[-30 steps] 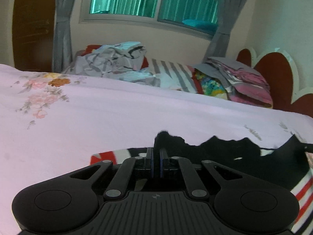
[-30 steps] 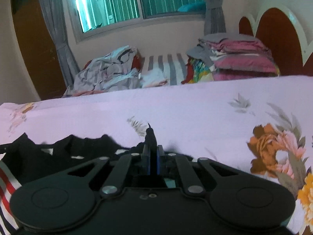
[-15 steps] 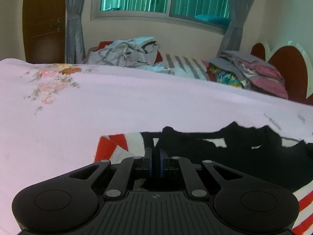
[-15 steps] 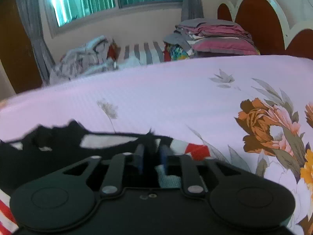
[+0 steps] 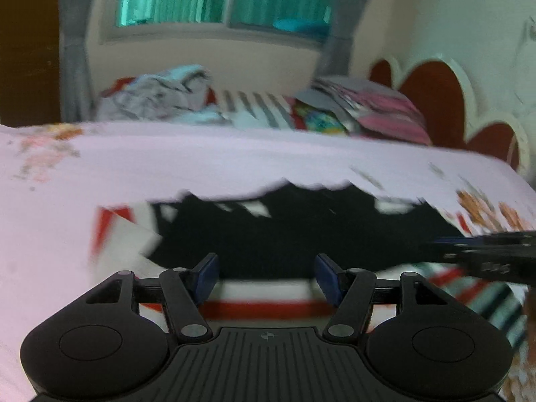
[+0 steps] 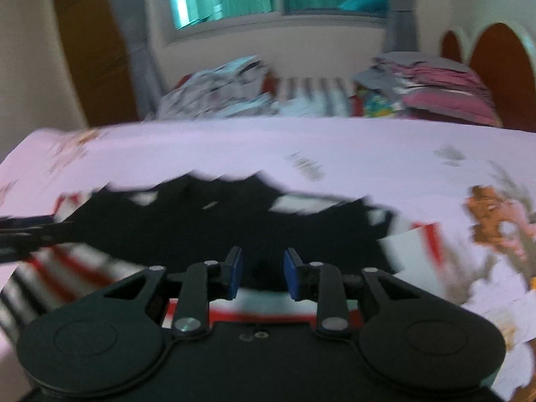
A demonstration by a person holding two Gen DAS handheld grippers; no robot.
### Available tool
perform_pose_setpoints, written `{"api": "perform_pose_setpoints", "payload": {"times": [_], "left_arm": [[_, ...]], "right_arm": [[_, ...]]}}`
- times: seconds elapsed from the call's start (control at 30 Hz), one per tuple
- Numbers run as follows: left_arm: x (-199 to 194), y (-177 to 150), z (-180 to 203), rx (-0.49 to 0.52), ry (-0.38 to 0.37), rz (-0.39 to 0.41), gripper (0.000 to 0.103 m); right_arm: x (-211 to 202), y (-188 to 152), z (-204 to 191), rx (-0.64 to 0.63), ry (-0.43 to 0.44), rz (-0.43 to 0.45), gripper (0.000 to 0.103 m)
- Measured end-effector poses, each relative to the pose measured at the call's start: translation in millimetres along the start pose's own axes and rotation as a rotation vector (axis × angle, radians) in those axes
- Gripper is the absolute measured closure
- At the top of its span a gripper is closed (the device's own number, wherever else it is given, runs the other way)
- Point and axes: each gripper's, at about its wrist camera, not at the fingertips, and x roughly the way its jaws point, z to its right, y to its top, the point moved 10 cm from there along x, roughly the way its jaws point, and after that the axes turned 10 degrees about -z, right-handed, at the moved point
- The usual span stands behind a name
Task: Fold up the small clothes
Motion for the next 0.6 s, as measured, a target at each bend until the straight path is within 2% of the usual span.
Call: {"api": "perform_pose_setpoints", "payload": {"times": [0.07,0.17,0.37,0.47,0.6], "left_arm": [[7.1,-11.0,9.6,-0.002,-0.009,-0.024,0.041],[18.5,-26.0,2.7,-0.018,0.007,-0.067,0.041],[5.3,-38.4,-35.7,-0.06,0.069,-0.056,0.041],[-0.5,-44.9,-49.2,-0.067,0.069,-0.056,0.041],[-14.1,-46.8,-46.3,-0.092,0.075,-0.054,0.041]], "right_arm": [[3.4,-6.6,-14.3,-0.02,0.009,-0.013,0.077],[8.9,-14.7,-18.8,-0.041,-0.018,-0.034,0.077],[2.9,-27.0,20.3,-0.005,-0.123,-0.039,0.076],[-2.5,-37.1,40.2,0.028,-0.163,-0.043,0.076],[-15.2,-41.8,41.8,0.073,-0.148,-0.037,0.073]]}}
